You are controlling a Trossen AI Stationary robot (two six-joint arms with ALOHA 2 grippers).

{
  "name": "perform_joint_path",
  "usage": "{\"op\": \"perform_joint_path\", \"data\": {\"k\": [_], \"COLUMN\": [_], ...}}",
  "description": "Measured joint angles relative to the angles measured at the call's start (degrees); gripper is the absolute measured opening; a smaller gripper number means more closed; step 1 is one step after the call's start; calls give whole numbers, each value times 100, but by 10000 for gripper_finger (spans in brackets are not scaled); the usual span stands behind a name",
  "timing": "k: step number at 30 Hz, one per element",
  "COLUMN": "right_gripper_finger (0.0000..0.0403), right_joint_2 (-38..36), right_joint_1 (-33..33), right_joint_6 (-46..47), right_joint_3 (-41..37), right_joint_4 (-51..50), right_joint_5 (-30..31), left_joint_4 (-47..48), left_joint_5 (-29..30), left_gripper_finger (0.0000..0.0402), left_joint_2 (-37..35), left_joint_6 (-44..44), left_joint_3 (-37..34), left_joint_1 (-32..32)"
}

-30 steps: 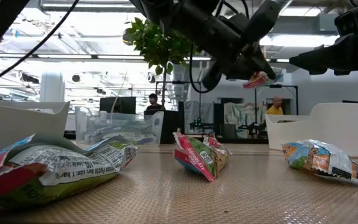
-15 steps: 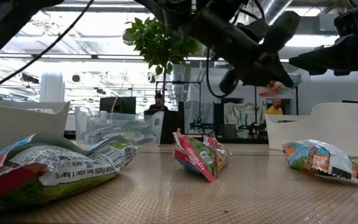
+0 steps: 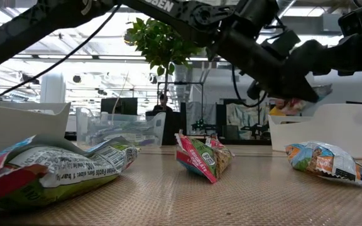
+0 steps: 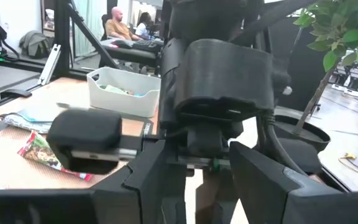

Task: Pick and place Granola Bars by type
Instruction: Put the red granola bar into the white bin

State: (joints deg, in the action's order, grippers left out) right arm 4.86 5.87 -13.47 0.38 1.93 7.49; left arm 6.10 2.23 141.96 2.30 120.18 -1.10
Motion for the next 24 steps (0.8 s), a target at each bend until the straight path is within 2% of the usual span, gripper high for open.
{"op": "perform_joint_path", "data": {"k": [6, 11, 16, 24], "right_gripper_finger": [171, 171, 171, 171], "right_joint_2": [0, 0, -2, 0], "right_joint_1": [-2, 0, 0, -2], "right_joint_6": [0, 0, 0, 0], "right_joint_3": [0, -2, -2, -2], "right_joint_4": [2, 0, 2, 2], "right_joint_5": [0, 2, 2, 2], "left_joint_4": [18, -35, -62, 102], "left_joint_5": [367, 159, -85, 3], "left_gripper_finger": [44, 60, 119, 218], "left_joint_2": [2, 1, 78, 78], "left_joint_6": [-707, -611, -622, -515], "left_joint_3": [5, 5, 9, 9], "left_joint_1": [-27, -81, -92, -92]}}
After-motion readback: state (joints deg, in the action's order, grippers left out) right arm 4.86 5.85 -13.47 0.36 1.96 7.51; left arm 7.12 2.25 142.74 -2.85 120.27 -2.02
